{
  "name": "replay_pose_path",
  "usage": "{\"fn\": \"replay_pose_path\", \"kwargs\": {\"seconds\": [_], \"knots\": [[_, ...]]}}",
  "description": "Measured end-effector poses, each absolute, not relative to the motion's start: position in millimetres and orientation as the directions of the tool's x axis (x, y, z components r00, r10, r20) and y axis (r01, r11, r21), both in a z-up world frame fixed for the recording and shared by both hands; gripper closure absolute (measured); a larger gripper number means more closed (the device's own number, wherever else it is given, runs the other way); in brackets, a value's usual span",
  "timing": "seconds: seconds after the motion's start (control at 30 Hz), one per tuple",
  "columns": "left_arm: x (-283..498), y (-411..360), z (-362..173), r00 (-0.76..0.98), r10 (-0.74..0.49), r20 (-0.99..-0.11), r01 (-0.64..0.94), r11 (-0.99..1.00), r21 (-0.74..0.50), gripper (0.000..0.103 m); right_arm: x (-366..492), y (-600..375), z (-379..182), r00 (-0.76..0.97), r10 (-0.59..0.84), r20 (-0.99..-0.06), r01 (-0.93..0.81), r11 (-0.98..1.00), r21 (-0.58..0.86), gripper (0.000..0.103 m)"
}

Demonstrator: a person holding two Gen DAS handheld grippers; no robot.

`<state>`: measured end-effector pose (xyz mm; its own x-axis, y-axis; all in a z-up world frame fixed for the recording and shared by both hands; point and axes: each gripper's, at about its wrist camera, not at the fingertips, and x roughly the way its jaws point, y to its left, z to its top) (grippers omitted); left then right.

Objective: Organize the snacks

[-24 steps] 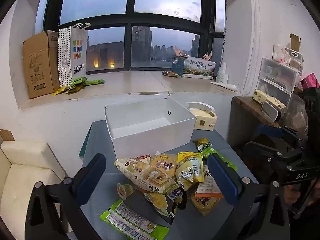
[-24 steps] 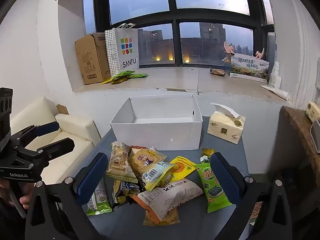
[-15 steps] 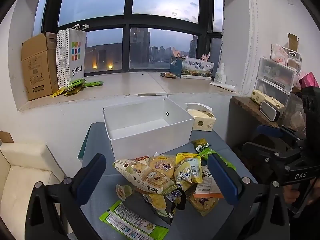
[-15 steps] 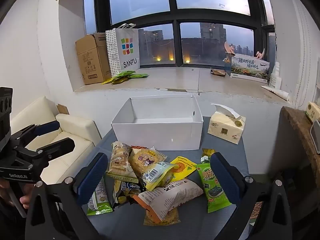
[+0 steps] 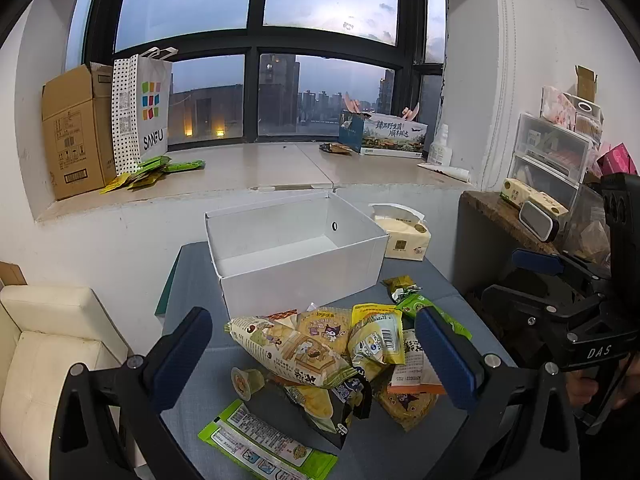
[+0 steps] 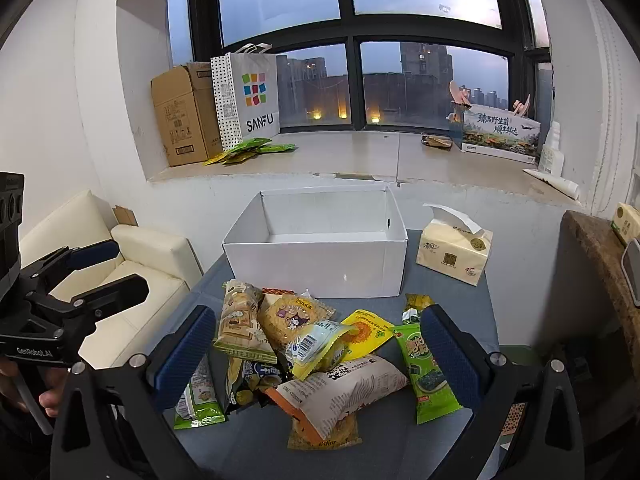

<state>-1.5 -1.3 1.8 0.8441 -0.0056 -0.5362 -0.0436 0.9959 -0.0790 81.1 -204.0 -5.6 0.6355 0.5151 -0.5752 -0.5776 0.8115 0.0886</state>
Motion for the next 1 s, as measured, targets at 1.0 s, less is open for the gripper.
{"fn": "replay_pose_path", "kwargs": {"seconds": [1.0], "knots": [[-2.6, -2.3, 0.6, 0.844, -0.007, -0.536, -0.04, 0.996, -0.076, 0.0, 80.0, -203.0, -7.2, 0.629, 0.517, -0.581, -0.582, 0.808, 0.089, 0.0]]}}
